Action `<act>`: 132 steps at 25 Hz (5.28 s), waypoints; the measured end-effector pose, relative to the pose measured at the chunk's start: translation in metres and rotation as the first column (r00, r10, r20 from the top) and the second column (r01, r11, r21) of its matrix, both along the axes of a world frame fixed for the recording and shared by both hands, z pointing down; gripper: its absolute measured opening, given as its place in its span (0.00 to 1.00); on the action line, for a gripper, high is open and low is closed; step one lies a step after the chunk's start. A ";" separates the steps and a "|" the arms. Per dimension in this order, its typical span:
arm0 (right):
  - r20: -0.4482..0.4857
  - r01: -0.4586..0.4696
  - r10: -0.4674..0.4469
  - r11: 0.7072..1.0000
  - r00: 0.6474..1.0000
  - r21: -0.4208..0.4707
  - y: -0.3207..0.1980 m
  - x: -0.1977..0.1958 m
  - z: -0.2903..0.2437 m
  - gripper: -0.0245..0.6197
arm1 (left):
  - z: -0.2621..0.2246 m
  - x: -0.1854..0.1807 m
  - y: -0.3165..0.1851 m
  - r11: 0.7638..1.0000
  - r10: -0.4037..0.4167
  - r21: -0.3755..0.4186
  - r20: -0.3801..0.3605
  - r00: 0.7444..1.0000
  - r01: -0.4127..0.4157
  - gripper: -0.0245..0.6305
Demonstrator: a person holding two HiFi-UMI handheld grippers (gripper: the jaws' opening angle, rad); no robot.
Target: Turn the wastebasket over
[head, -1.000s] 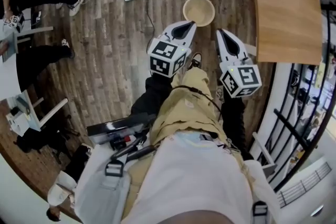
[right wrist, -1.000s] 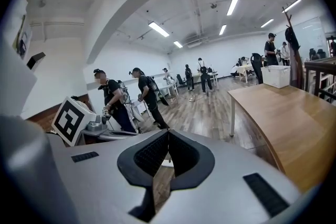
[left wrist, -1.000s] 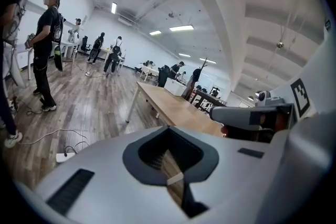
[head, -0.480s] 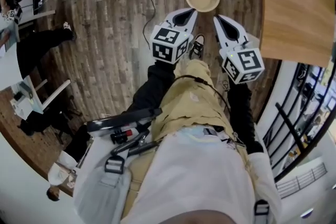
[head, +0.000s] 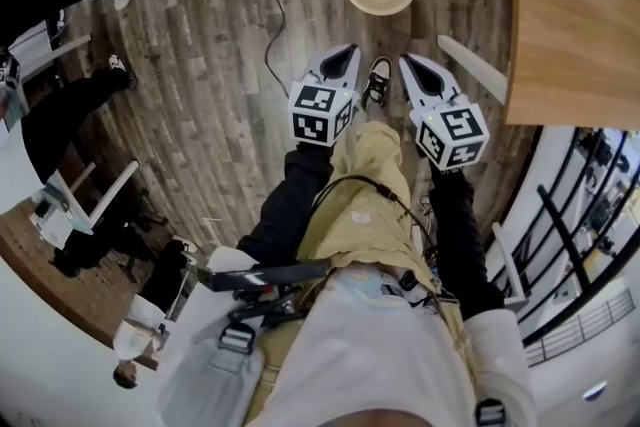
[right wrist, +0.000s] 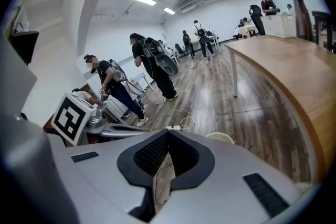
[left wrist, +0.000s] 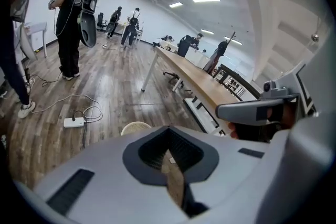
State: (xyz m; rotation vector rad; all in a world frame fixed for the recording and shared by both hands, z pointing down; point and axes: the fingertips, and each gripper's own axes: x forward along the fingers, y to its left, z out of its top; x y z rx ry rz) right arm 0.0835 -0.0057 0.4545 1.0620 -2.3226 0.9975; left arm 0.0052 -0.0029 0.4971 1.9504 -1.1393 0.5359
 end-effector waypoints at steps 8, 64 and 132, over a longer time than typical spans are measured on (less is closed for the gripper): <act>-0.021 0.031 -0.034 0.990 0.999 -0.137 0.014 -0.004 0.135 0.07 | 0.113 0.003 0.023 0.996 -0.005 -0.091 0.013 1.000 0.006 0.04; -0.461 0.677 -0.746 0.650 0.481 -0.346 -0.030 -0.022 0.575 0.27 | 0.420 -0.055 0.017 0.945 0.022 -0.326 0.116 0.993 0.018 0.04; -0.368 0.817 -0.900 0.386 0.233 -0.429 -0.031 -0.030 0.589 0.15 | 0.437 -0.055 0.030 0.926 0.044 -0.378 0.139 0.989 0.012 0.04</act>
